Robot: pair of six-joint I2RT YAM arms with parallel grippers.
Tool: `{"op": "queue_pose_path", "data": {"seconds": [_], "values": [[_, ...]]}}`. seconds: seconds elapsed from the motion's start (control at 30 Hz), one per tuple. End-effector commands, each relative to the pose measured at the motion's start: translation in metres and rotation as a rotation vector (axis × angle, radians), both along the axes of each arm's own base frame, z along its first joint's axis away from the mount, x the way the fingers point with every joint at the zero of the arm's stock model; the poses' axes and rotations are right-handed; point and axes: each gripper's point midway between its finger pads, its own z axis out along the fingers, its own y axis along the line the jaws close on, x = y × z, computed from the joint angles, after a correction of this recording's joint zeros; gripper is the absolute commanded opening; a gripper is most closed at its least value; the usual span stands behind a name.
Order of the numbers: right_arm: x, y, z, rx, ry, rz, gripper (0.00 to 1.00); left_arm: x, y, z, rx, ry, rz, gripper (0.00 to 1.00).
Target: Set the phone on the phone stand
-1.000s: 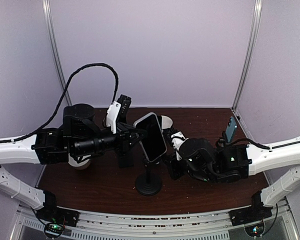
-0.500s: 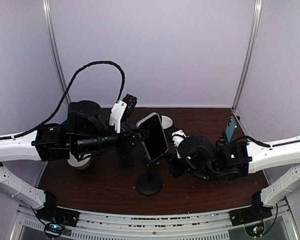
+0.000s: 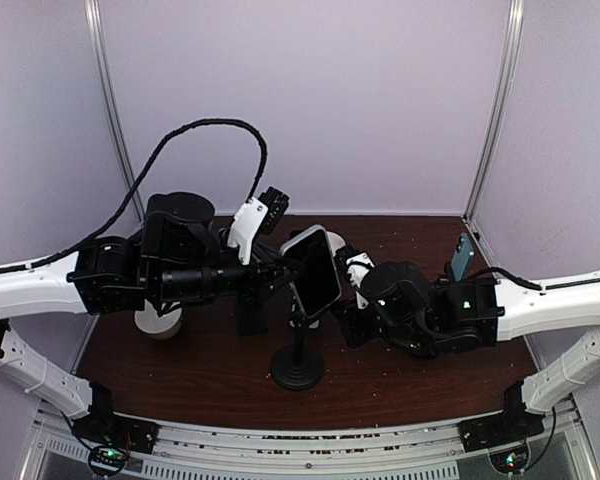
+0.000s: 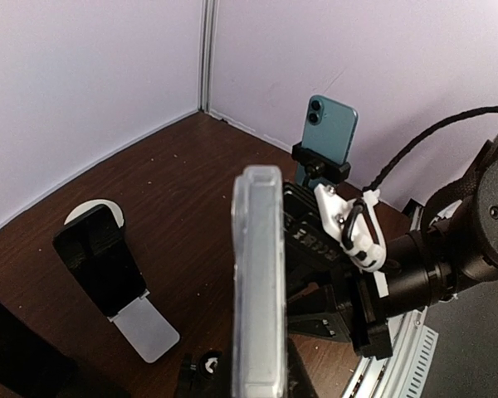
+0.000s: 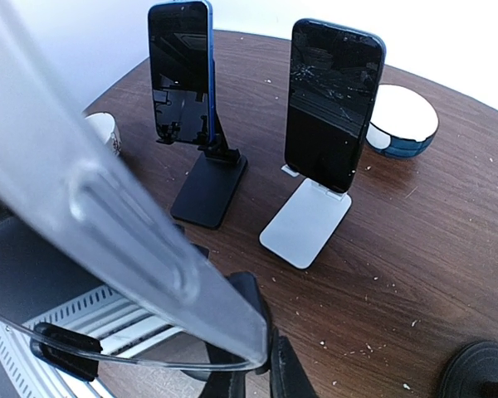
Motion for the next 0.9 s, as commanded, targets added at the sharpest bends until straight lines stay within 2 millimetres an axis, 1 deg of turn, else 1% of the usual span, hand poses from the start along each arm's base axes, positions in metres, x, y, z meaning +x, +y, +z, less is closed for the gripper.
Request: {"op": "queue_pose_path", "data": {"seconds": [0.0,0.07,0.17,0.2,0.3,0.37,0.43,0.6,0.67,0.73,0.83,0.87], "values": [[0.044,-0.052,0.015,-0.114,-0.136,-0.242,0.00,-0.026,0.046,-0.092,0.438,0.114,-0.076,0.00],[0.044,-0.054,0.015,-0.171,-0.160,-0.240,0.00,-0.027,0.050,-0.093,0.474,0.117,-0.077,0.00],[0.044,-0.064,0.013,-0.257,-0.169,-0.275,0.00,-0.028,0.055,-0.095,0.540,0.129,-0.083,0.00],[0.043,-0.065,0.012,-0.258,-0.169,-0.276,0.00,-0.028,0.056,-0.096,0.554,0.132,-0.089,0.00],[0.041,-0.060,0.011,-0.220,-0.169,-0.246,0.00,-0.029,0.058,-0.093,0.576,0.135,-0.098,0.00],[0.040,-0.053,0.010,-0.213,-0.162,-0.219,0.00,-0.027,0.060,-0.089,0.586,0.126,-0.094,0.00],[0.034,-0.033,0.009,-0.200,-0.160,-0.130,0.00,-0.025,0.059,-0.086,0.578,0.124,-0.094,0.00],[0.010,0.004,0.007,-0.266,-0.209,0.017,0.00,-0.022,0.044,-0.087,0.506,0.141,-0.133,0.00],[0.003,0.010,0.006,-0.290,-0.212,0.046,0.00,-0.017,0.041,-0.080,0.479,0.128,-0.124,0.00],[0.000,0.010,0.005,-0.285,-0.200,0.050,0.00,-0.010,0.043,-0.068,0.455,0.089,-0.099,0.00],[-0.005,0.011,0.008,-0.220,-0.174,0.072,0.00,-0.004,0.043,-0.050,0.390,0.029,-0.074,0.00],[-0.007,0.013,0.010,-0.196,-0.169,0.083,0.05,-0.003,0.043,-0.046,0.369,0.007,-0.071,0.00]]}}
